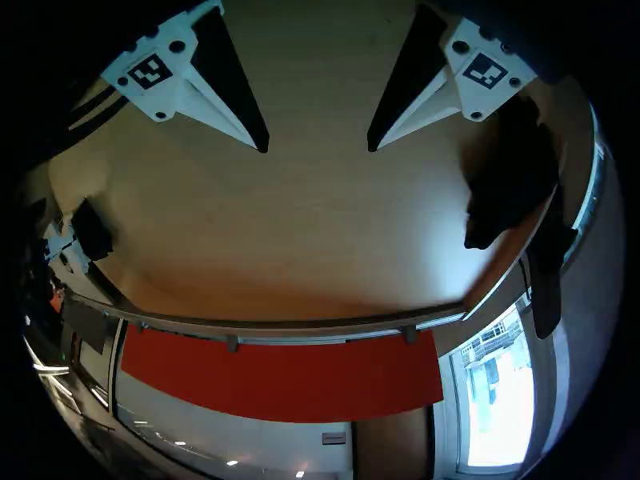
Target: Fold towel
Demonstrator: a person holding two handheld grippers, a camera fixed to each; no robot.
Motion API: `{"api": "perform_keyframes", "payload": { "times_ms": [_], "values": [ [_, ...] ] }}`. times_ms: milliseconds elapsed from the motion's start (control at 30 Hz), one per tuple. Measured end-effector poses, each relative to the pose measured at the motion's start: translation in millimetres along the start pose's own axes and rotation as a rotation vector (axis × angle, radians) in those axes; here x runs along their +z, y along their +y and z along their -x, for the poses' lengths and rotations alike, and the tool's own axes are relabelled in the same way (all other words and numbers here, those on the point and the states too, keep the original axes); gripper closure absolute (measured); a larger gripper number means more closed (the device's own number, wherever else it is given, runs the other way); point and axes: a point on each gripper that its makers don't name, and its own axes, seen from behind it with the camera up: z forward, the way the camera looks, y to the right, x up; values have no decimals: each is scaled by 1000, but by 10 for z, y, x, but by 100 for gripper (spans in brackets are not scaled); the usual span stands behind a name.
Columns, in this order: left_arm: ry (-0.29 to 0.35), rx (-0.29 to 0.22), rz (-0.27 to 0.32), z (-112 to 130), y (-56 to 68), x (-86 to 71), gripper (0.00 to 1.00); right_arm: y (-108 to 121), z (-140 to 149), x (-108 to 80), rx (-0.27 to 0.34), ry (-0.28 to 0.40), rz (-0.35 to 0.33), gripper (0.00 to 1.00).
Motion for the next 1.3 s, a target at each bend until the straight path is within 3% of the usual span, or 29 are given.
{"api": "perform_keyframes", "payload": {
  "times_ms": [300,800,1300],
  "values": [
    [36,-5,-7,-199,-91,67,9,-235,-334,-34,83,141,15,6],
    [108,20,-4,-565,-132,171,9,-689,-1046,-379,158,473,29,6],
    [219,-6,-20,-908,-208,251,9,-1084,-1610,-830,167,762,40,7]
  ]
}}
